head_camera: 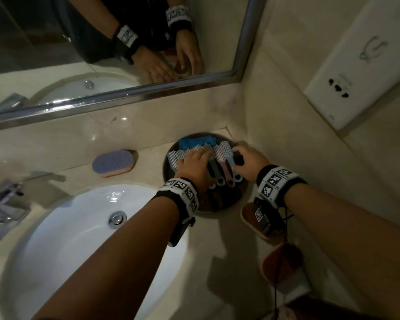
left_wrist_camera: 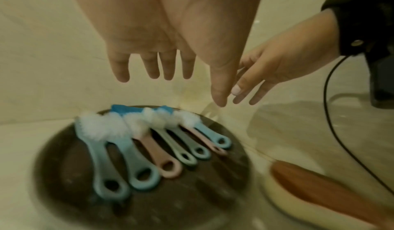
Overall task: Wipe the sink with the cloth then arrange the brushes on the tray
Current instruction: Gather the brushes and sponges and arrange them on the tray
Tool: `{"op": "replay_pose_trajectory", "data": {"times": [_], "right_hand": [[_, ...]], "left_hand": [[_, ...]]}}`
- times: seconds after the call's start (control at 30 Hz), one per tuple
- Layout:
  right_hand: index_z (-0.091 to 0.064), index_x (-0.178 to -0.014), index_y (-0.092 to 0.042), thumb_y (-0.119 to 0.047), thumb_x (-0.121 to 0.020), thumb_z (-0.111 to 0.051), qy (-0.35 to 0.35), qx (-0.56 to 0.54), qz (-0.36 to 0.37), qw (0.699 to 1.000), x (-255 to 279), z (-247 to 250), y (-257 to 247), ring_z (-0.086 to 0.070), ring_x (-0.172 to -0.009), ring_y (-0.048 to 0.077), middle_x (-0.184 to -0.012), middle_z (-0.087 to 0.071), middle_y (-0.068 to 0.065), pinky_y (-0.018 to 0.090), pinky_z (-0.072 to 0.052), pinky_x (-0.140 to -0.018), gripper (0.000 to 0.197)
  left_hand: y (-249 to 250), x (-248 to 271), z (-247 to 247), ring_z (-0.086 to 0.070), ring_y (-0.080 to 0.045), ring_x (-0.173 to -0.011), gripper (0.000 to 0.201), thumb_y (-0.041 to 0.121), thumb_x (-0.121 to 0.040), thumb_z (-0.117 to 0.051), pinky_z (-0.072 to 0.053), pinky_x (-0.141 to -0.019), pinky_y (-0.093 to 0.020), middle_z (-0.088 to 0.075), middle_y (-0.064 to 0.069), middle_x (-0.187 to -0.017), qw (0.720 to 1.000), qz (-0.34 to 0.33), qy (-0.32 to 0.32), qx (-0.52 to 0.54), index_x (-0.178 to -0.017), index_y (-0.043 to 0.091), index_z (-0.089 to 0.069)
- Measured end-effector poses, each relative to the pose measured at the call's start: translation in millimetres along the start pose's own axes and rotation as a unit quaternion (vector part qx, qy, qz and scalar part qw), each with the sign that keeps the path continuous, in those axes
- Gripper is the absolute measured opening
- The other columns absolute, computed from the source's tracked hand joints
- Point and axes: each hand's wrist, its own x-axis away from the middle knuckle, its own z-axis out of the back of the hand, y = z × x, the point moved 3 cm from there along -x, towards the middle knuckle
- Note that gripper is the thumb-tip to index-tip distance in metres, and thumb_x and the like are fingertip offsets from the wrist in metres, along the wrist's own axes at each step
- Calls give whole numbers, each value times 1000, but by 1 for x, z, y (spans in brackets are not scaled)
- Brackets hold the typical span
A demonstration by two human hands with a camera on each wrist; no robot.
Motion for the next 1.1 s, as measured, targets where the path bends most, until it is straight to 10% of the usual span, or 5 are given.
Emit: {"op": "replay_pose_trajectory", "data": {"times": [0.57,1.1], "right_hand": [[-34,-140,-22,-24,-86,-63,-60,-4,-123,991,117,-42,72,-44,-127,29,-139,-39,13,35,-40,-103,62],[-34,-139,-25,-12,-80,-63,-174,121,-3,977,173,-78,128,-40,-128,31,-142,-35,8,42,-39,-106,67]], "left_hand": [[66,48,-83,-12,-24,-145,82,34,-83,-66,-22,-115,-51,-11,0,-158,987,-126,-91,-34,-148,22,-18],[124,43,-142,-27,-28,-134,72,27,-82,-65,-32,-110,-42,-30,-4,-143,972,-159,-83,-151,-143,38,-27]]}}
